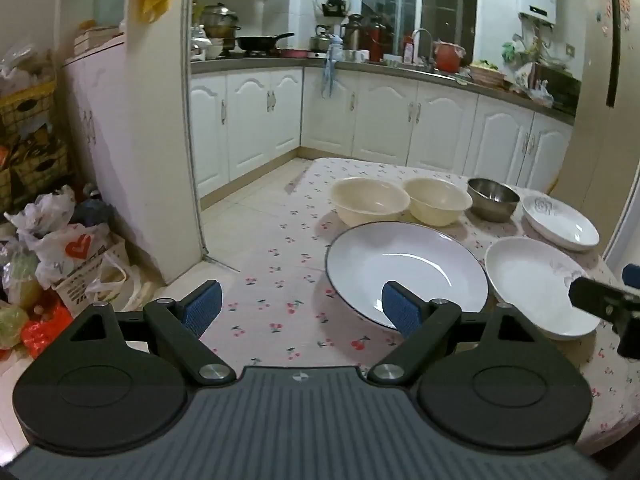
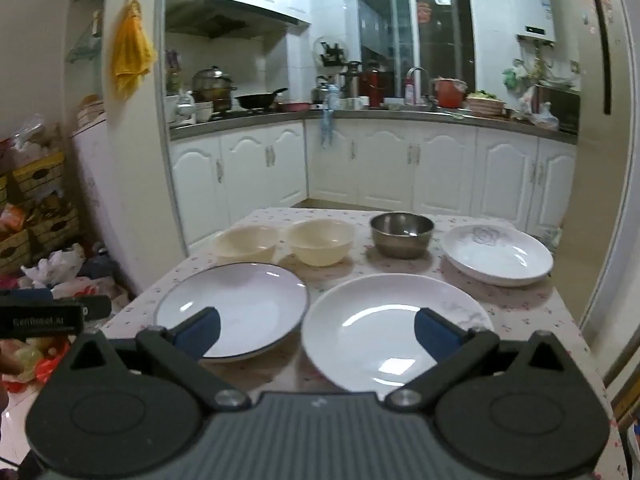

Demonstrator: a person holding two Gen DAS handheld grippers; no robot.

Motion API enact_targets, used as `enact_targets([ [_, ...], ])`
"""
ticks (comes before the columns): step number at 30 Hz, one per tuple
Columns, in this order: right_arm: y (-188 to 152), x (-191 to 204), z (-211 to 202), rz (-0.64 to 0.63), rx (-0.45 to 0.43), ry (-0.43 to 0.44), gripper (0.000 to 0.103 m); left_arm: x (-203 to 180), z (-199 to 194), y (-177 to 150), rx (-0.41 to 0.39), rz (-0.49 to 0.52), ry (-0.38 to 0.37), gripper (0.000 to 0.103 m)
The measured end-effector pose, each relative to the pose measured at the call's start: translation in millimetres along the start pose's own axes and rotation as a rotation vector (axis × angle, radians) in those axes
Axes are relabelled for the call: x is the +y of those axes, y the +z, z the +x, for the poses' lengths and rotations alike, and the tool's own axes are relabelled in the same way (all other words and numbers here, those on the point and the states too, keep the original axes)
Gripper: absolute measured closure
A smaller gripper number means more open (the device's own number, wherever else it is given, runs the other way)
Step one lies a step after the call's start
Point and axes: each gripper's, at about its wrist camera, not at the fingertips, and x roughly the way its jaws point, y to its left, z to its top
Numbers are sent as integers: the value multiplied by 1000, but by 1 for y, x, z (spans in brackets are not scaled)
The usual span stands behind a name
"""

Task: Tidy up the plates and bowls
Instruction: 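Move both tools toward the black-rimmed white plate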

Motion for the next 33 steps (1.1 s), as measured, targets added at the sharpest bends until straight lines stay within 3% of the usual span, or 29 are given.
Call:
enact_targets([
  [2, 9, -9, -17, -4, 8, 38, 1, -2, -3, -4, -8, -11, -8, 0],
  [10, 13, 19, -31, -40, 19, 73, 1, -2, -20, -17, -20, 3, 13, 0],
  [20, 16, 29, -35, -49, 44, 100, 1, 10, -21, -11, -8, -7, 22, 0],
  [33, 9, 18, -23, -16, 81, 44, 1, 3, 3, -10, 59, 43, -11, 0],
])
